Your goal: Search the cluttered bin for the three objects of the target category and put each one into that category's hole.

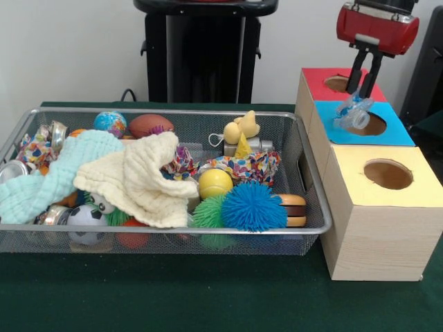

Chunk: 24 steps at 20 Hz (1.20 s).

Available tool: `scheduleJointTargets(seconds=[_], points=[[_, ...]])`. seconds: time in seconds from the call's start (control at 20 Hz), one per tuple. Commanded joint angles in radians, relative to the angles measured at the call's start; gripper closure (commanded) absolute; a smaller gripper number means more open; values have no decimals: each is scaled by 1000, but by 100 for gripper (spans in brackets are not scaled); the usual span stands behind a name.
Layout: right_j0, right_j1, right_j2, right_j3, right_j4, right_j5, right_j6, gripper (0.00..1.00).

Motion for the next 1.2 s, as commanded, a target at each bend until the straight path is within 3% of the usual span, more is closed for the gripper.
scheduleJointTargets(seconds=[0.05, 1.0, 1.05, 1.2], points=[[5, 50, 125, 62, 65, -36, 324, 100], [-17, 47, 164, 88, 69, -42, 262, 100], [-18, 47, 164, 87, 67, -39, 259, 0], [-28, 35, 179, 95, 63, -22, 243, 0]])
